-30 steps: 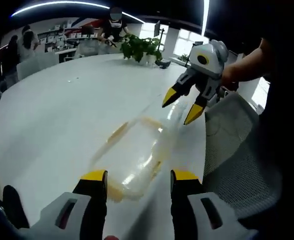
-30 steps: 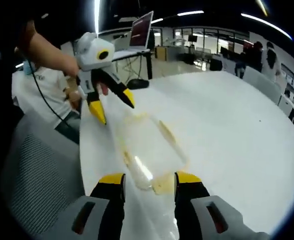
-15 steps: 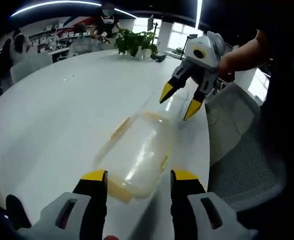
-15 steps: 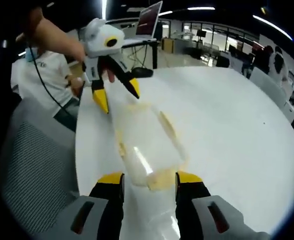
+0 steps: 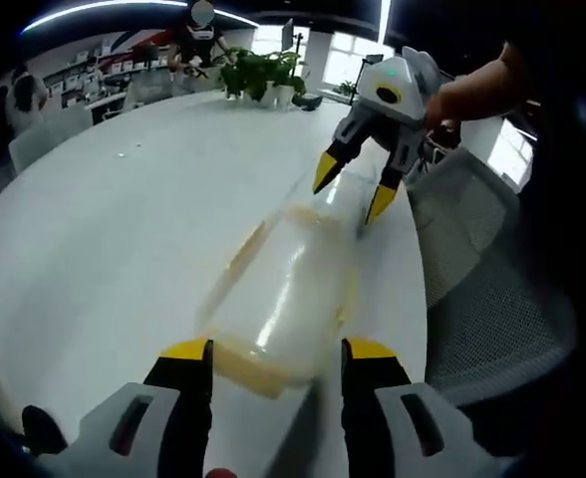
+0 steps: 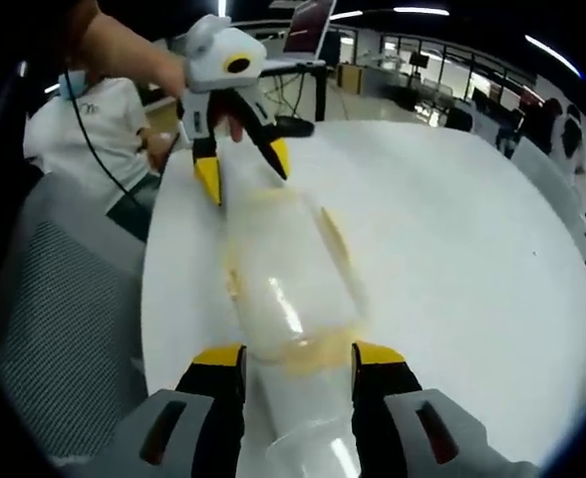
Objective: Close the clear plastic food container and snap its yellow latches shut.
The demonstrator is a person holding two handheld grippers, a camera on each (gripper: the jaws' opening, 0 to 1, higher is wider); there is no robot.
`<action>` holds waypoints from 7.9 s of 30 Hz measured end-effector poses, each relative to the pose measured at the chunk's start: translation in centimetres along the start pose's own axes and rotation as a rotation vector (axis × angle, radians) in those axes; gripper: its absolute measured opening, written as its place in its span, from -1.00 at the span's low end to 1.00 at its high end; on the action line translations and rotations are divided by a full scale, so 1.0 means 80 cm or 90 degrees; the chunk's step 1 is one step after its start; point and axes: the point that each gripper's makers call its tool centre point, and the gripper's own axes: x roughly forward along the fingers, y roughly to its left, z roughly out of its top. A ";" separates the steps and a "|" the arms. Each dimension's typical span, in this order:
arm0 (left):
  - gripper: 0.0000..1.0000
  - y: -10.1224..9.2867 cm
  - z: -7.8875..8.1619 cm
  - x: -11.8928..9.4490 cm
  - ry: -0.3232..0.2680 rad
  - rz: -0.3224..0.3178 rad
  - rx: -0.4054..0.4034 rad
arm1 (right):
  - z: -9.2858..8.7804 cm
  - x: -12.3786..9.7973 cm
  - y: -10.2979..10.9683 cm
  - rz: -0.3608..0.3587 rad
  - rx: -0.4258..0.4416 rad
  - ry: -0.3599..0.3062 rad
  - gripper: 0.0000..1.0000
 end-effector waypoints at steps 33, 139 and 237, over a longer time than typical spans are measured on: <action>-0.01 0.023 -0.024 0.015 0.123 -0.045 0.156 | -0.023 0.024 -0.017 0.043 -0.118 0.124 -0.19; -0.27 0.003 0.024 -0.023 0.140 -0.069 0.214 | 0.013 -0.035 -0.036 0.108 -0.172 0.122 -0.25; -0.27 -0.072 0.174 0.107 0.134 -0.100 0.242 | -0.138 -0.172 -0.094 0.071 -0.133 0.158 -0.25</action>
